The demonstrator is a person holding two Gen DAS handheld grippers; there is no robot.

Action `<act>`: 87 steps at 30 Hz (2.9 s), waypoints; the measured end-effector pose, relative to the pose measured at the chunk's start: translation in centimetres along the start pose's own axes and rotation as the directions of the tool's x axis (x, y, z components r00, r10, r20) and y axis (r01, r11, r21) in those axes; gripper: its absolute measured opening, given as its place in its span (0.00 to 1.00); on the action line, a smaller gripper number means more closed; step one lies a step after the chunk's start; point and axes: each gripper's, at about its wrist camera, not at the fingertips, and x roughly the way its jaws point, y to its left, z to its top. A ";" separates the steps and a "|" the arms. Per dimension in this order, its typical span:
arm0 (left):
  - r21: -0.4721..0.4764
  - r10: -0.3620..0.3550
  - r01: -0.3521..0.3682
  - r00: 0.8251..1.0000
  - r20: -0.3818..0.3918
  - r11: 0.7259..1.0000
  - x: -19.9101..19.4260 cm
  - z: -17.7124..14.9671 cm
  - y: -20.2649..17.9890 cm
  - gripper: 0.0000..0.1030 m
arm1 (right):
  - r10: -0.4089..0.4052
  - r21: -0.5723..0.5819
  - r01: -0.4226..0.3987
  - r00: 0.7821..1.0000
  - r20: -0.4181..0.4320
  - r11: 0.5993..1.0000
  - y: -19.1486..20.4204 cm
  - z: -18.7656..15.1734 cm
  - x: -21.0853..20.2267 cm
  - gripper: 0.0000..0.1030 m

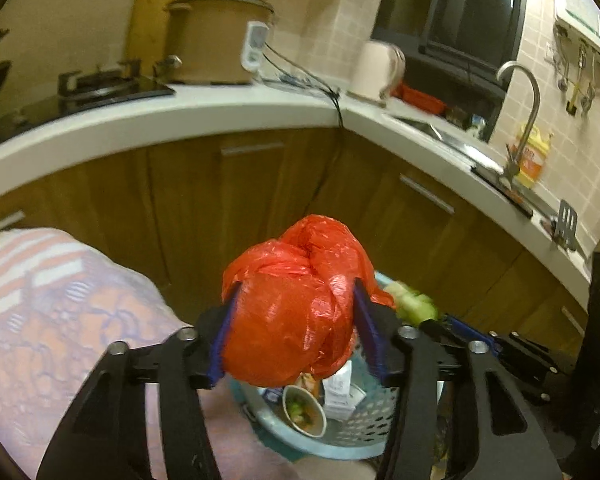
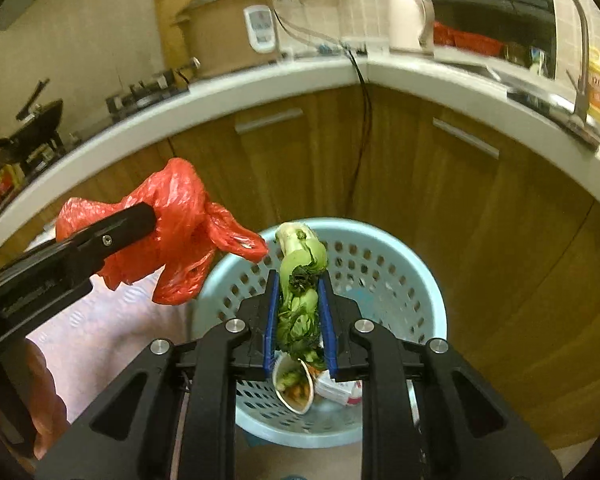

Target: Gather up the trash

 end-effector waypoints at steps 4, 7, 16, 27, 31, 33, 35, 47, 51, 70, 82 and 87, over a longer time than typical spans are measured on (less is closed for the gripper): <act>0.008 0.015 -0.015 0.999 -0.038 1.000 1.3 -1.2 0.2 0.70 | -0.012 0.038 0.013 0.999 -0.036 0.999 -1.5 -0.8 1.3 0.64; -0.004 0.015 -0.015 0.999 -0.048 1.000 1.3 -1.6 0.9 0.72 | -0.013 0.028 0.014 1.000 -0.019 1.000 -1.6 -1.1 0.9 0.63; -0.089 0.037 -0.034 0.999 0.024 0.995 -2.3 -2.6 3.4 0.73 | -0.001 0.004 0.001 0.999 0.033 1.000 0.0 -0.6 -0.9 0.63; -0.074 0.281 -0.271 0.935 0.215 0.960 -9.3 -5.7 4.4 0.87 | 0.001 -0.096 0.012 0.992 0.125 0.995 4.7 -0.9 -3.9 0.63; -0.060 0.298 -0.292 0.926 0.231 0.955 -9.9 -6.6 4.8 0.88 | -0.013 -0.132 0.032 0.990 0.144 0.991 6.5 -1.6 -4.0 0.63; -0.051 0.305 -0.302 0.922 0.237 0.952 -9.9 -7.0 4.8 0.88 | -0.009 -0.139 0.030 0.989 0.145 0.990 7.2 -2.0 -4.0 0.63; -0.043 0.333 -0.333 0.913 0.236 0.942 -10.0 -7.1 4.6 0.88 | -0.013 -0.148 0.035 0.989 0.144 0.988 7.8 -2.4 -3.8 0.63; -0.083 0.383 -0.375 0.883 0.271 0.923 -11.6 -7.0 5.1 0.91 | -0.020 -0.119 0.042 0.983 0.180 0.992 8.3 -3.5 -3.8 0.63; -0.094 0.367 -0.355 0.885 0.285 0.930 -12.0 -7.1 5.4 0.91 | -0.014 -0.117 0.036 0.982 0.187 0.992 8.2 -3.4 -4.1 0.63; -0.185 0.365 -0.327 0.899 0.242 0.927 -11.8 -7.0 7.4 0.92 | -0.010 -0.100 0.030 0.980 0.196 0.995 8.4 -2.8 -3.9 0.63; -0.092 0.402 -0.393 0.871 0.282 0.915 -11.8 -7.1 5.2 0.92 | -0.043 -0.129 0.070 0.978 0.203 0.989 9.2 -3.3 -3.7 0.63; -0.128 0.389 -0.368 0.882 0.268 0.921 -11.9 -7.0 6.2 0.92 | -0.042 -0.131 0.070 0.978 0.202 0.989 9.3 -3.4 -3.7 0.63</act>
